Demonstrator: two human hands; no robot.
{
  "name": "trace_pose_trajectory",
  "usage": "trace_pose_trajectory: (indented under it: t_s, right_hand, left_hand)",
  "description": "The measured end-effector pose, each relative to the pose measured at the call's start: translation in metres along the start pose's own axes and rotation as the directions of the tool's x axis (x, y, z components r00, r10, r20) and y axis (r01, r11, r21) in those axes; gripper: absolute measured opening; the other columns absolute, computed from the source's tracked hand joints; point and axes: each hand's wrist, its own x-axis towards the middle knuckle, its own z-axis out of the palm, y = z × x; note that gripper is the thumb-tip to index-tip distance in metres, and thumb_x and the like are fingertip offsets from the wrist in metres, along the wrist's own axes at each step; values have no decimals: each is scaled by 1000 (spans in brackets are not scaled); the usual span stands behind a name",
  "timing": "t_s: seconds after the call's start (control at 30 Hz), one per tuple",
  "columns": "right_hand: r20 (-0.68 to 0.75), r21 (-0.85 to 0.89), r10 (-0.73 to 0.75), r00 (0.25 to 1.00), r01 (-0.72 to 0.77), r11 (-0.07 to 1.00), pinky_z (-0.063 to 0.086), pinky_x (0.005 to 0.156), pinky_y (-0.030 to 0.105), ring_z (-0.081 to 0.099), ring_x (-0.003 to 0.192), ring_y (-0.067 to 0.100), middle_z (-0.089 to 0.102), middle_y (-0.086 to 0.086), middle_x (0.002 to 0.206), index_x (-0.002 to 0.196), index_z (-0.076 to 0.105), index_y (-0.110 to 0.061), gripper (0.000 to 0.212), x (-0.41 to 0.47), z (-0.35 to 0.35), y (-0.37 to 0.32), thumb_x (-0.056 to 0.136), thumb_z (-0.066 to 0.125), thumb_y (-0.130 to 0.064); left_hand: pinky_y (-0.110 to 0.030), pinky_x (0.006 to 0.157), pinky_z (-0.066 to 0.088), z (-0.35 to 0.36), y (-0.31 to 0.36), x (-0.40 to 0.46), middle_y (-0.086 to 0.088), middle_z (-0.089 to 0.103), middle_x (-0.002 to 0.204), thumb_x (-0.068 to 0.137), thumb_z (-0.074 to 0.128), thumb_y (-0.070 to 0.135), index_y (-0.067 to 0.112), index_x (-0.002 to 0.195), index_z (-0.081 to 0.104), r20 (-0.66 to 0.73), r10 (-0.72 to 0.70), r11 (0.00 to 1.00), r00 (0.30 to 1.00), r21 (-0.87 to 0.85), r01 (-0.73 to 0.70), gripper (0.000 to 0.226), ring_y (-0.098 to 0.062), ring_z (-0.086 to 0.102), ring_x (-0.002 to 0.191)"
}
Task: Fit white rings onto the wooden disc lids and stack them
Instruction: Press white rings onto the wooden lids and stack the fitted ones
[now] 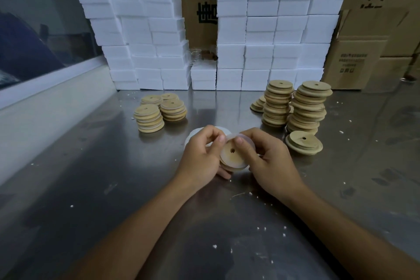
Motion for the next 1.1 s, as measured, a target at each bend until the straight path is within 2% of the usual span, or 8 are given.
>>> trace_pose_trajectory:
  t_s: [0.1, 0.2, 0.3, 0.37, 0.47, 0.63, 0.83, 1.1]
  right_hand:
    - [-10, 10, 9, 1000, -9, 1000, 54, 75, 49, 66, 83, 16, 70, -7, 84, 96, 69, -21, 11, 0, 0, 0, 97, 62, -30]
    - [-12, 14, 8, 1000, -7, 1000, 55, 75, 50, 68, 83, 16, 71, -6, 86, 98, 70, -22, 10, 0, -1, -1, 97, 62, -29]
    - [2, 21, 21, 1000, -21, 1000, 56, 75, 48, 69, 83, 15, 72, -4, 86, 99, 68, -23, 10, 0, 0, -1, 97, 62, -31]
    - [-11, 25, 18, 1000, -18, 1000, 57, 74, 47, 69, 80, 15, 72, -4, 84, 97, 67, -24, 8, 1, 1, 0, 97, 62, -31]
    - [-33, 31, 20, 999, -19, 999, 59, 68, 46, 69, 74, 13, 71, -4, 80, 92, 62, -29, 6, 1, 1, 3, 97, 62, -30]
    - [-61, 110, 71, 996, -64, 992, 61, 58, 41, 72, 67, 14, 74, -5, 76, 88, 61, -34, 9, 2, -1, 5, 96, 64, -31]
    - [-84, 144, 119, 989, -106, 984, 60, 62, 54, 73, 69, 23, 75, 1, 77, 88, 61, -31, 11, 2, -2, 5, 98, 62, -27]
    - [-81, 151, 178, 981, -165, 975, 60, 63, 54, 72, 68, 21, 74, -2, 74, 87, 61, -24, 11, 3, -2, 2, 97, 62, -27]
  left_hand:
    - [-42, 49, 59, -1, 2, -1, -18, 60, 100, 97, 56, 12, 8, 83, 56, -12, -18, 998, 1000, -59, 17, 14, -28, 69, 70]
    - [-43, 51, 60, 0, 0, -2, -7, 67, 88, 91, 65, 9, 9, 80, 59, -19, -18, 996, 1000, -91, 17, 13, -30, 71, 70]
    - [-48, 56, 60, 0, -6, 1, -5, 69, 91, 93, 63, 10, 15, 80, 58, -65, -5, 999, 998, -32, 3, 15, -30, 72, 71]
    - [-46, 60, 61, -2, -8, 3, -10, 70, 94, 93, 62, 9, 23, 76, 57, -100, 8, 999, 995, -33, -11, 23, -27, 73, 77]
    - [-45, 61, 61, -4, -9, 5, -9, 72, 87, 91, 64, 7, 29, 72, 59, -131, 22, 1000, 991, -7, -23, 30, -27, 72, 80]
    - [-48, 62, 61, -1, -8, 5, -13, 72, 89, 88, 66, 1, 18, 77, 63, -163, 6, 1000, 987, -21, -9, 21, -26, 73, 81]
    - [-40, 64, 61, -2, -7, 5, -14, 72, 89, 88, 66, 2, 15, 76, 67, -164, -20, 1000, 986, -25, 16, 18, -24, 73, 83]
    - [-39, 65, 61, -5, -6, 7, -20, 71, 88, 87, 68, 0, 3, 75, 69, -171, -138, 983, 976, -147, 113, 12, -28, 73, 79]
